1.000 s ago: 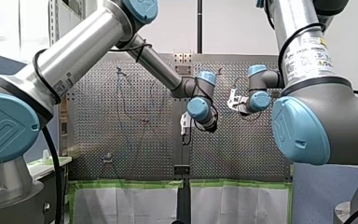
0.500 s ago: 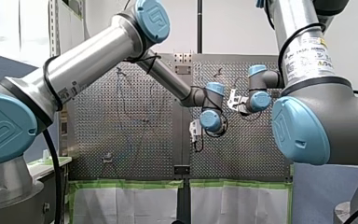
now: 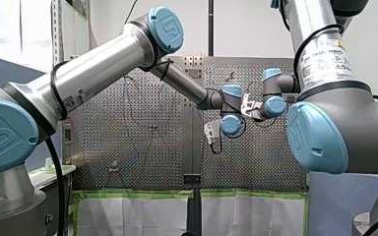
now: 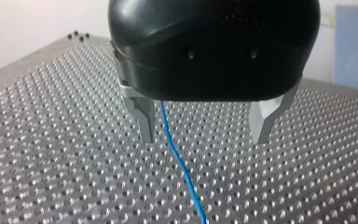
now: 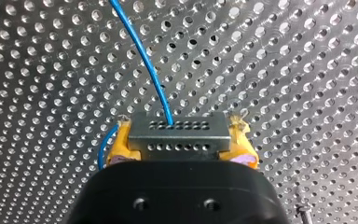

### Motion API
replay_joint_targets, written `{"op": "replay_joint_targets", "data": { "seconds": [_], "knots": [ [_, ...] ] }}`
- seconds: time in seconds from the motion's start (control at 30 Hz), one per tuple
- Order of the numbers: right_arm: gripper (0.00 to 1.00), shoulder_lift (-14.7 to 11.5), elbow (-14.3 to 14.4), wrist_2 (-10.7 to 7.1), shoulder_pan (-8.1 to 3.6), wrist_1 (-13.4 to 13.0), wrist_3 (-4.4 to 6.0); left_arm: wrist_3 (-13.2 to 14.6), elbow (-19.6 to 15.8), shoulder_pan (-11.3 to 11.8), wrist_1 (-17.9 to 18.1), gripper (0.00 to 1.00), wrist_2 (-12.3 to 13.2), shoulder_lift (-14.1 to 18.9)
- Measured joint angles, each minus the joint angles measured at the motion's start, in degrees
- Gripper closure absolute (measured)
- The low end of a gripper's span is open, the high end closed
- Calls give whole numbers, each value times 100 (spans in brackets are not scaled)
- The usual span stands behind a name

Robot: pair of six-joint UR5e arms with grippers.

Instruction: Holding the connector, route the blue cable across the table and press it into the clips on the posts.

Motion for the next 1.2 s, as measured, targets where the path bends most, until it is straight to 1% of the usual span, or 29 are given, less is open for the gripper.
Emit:
{"op": "replay_joint_targets", "data": {
  "seconds": [0.23,0.4,0.5,0.8,1.07,1.2],
  "knots": [
    [100,2,0,3,-28,-6,4,0,77,28,111,0,-174,-81],
    [100,1,0,5,-39,-13,4,4,72,43,366,0,-448,-92],
    [100,1,0,3,-48,-10,4,5,68,66,439,0,-554,-104],
    [100,0,0,-3,-57,-13,0,-71,259,165,383,0,-446,-442],
    [100,1,0,-3,-57,-15,-4,-93,525,256,327,0,-466,-483],
    [100,1,0,-3,-59,-16,-5,-92,574,294,294,0,-446,-488]
  ]
}}
